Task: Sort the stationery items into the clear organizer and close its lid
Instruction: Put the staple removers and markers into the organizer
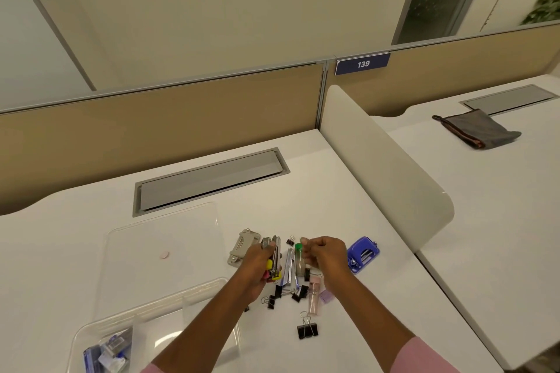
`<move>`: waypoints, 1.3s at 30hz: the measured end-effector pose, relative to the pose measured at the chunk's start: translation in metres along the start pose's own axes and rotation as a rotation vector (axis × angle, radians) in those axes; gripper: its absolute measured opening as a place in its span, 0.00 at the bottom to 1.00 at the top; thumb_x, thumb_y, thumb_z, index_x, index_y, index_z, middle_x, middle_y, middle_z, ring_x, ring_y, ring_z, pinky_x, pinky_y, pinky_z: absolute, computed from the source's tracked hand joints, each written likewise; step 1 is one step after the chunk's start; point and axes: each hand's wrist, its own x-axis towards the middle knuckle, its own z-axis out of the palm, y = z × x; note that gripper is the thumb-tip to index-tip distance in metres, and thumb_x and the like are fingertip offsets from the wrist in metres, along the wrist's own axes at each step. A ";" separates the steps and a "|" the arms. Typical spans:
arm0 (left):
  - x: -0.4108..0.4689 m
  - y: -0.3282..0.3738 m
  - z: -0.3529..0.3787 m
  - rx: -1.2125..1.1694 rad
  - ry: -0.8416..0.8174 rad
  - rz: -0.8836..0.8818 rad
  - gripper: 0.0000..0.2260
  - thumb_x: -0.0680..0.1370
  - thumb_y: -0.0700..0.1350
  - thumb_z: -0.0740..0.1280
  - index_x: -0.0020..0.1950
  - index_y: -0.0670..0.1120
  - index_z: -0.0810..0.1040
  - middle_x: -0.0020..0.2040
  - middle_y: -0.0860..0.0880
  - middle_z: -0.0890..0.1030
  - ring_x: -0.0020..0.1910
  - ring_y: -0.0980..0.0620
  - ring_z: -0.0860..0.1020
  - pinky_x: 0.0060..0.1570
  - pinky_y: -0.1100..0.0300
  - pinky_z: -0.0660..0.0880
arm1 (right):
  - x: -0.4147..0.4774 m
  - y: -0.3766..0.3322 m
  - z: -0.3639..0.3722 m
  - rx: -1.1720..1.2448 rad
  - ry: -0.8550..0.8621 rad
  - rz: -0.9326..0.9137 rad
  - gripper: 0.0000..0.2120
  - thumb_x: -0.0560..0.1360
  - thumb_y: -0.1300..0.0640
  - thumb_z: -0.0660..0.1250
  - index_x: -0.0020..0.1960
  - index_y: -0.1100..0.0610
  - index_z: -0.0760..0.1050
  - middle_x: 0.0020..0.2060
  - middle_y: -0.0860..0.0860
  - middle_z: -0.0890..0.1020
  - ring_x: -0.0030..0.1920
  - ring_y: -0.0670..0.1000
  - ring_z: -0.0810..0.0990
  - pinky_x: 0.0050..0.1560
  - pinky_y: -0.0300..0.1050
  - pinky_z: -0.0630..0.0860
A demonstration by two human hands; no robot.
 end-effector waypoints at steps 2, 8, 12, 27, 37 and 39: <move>-0.002 -0.003 -0.001 -0.002 0.022 0.000 0.09 0.82 0.45 0.60 0.50 0.39 0.72 0.36 0.43 0.74 0.32 0.48 0.75 0.41 0.49 0.77 | 0.002 0.005 -0.013 0.032 0.062 0.016 0.09 0.69 0.60 0.77 0.40 0.65 0.80 0.32 0.59 0.84 0.31 0.53 0.80 0.35 0.46 0.81; -0.017 -0.009 0.000 -0.036 0.018 0.033 0.04 0.82 0.45 0.60 0.51 0.46 0.72 0.43 0.41 0.78 0.39 0.47 0.81 0.44 0.48 0.79 | -0.003 0.026 -0.028 -0.089 0.139 -0.027 0.08 0.68 0.62 0.77 0.38 0.63 0.80 0.30 0.57 0.83 0.27 0.49 0.79 0.30 0.42 0.79; -0.025 -0.015 -0.003 -0.023 0.018 0.036 0.03 0.81 0.46 0.61 0.52 0.48 0.71 0.48 0.40 0.79 0.45 0.43 0.82 0.48 0.47 0.79 | -0.011 0.034 -0.008 -0.372 0.108 -0.095 0.10 0.68 0.55 0.78 0.35 0.58 0.79 0.30 0.53 0.84 0.32 0.51 0.81 0.36 0.47 0.79; -0.042 -0.019 -0.028 -0.008 0.010 0.114 0.11 0.81 0.47 0.61 0.63 0.49 0.70 0.46 0.44 0.78 0.42 0.48 0.82 0.36 0.56 0.79 | -0.023 0.044 0.059 -1.340 0.144 -0.324 0.05 0.76 0.55 0.66 0.50 0.54 0.78 0.41 0.50 0.85 0.41 0.50 0.84 0.33 0.40 0.71; -0.052 -0.023 -0.039 0.027 0.003 0.147 0.14 0.79 0.50 0.63 0.64 0.49 0.69 0.47 0.44 0.78 0.43 0.48 0.81 0.43 0.51 0.76 | -0.017 0.046 0.055 -1.140 0.095 -0.310 0.06 0.74 0.52 0.63 0.40 0.52 0.72 0.34 0.48 0.78 0.34 0.49 0.75 0.30 0.40 0.65; -0.056 -0.024 -0.045 0.032 0.017 0.154 0.14 0.79 0.51 0.63 0.63 0.48 0.69 0.47 0.44 0.78 0.42 0.49 0.82 0.41 0.51 0.75 | -0.014 0.041 0.055 -0.993 0.045 -0.238 0.10 0.72 0.52 0.66 0.35 0.54 0.72 0.28 0.47 0.74 0.31 0.48 0.74 0.29 0.40 0.65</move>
